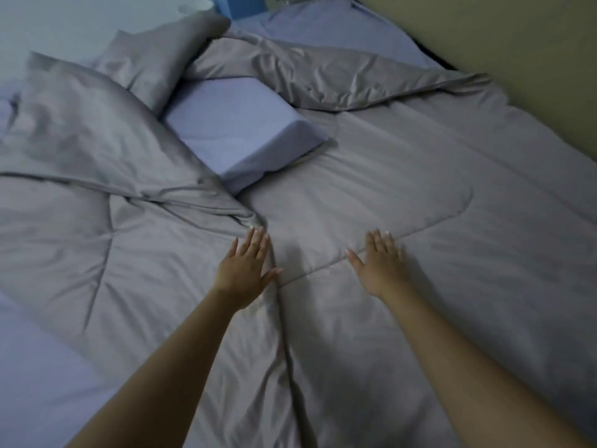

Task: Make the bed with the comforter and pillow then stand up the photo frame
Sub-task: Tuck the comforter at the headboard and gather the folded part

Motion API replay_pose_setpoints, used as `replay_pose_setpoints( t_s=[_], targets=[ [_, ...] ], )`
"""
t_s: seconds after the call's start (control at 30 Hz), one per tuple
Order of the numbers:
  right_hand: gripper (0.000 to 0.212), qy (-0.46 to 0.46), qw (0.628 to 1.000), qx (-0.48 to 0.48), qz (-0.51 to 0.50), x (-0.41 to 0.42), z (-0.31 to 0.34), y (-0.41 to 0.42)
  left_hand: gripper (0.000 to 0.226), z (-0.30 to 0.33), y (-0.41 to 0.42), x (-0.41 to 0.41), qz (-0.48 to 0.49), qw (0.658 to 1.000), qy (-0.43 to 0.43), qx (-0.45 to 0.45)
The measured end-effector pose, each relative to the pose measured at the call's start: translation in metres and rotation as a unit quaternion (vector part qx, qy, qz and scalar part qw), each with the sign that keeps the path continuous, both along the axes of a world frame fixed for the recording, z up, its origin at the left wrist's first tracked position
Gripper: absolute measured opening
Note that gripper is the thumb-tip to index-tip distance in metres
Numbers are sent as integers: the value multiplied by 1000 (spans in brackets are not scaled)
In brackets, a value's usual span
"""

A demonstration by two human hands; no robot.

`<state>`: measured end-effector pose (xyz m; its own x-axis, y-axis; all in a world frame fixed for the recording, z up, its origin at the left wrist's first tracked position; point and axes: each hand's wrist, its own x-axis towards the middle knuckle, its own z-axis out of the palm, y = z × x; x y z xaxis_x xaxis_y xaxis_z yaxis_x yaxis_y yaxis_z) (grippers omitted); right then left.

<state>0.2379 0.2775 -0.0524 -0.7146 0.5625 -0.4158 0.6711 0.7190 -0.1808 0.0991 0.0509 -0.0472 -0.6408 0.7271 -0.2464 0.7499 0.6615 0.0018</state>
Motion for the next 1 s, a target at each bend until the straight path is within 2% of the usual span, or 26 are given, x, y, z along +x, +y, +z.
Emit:
replay_pose_setpoints(
  t_s=[0.2,0.5,0.73,0.87,1.0],
  targets=[
    [76,9,1000,8,18,-54,16,-82,126,11,-85,-48,21,1000,17,-4],
    [78,23,999,16,26,-142,30,-264,125,32,-271,-127,19,999,35,-23],
    [77,3,997,13,71,-170,37,-352,128,35,-358,-138,55,998,9,-23],
    [78,-15,996,6,83,-176,46,-381,117,45,-386,-135,70,997,-7,-17],
    [78,-19,996,14,87,-182,57,-416,96,58,-412,-140,87,996,-9,-5]
  ],
)
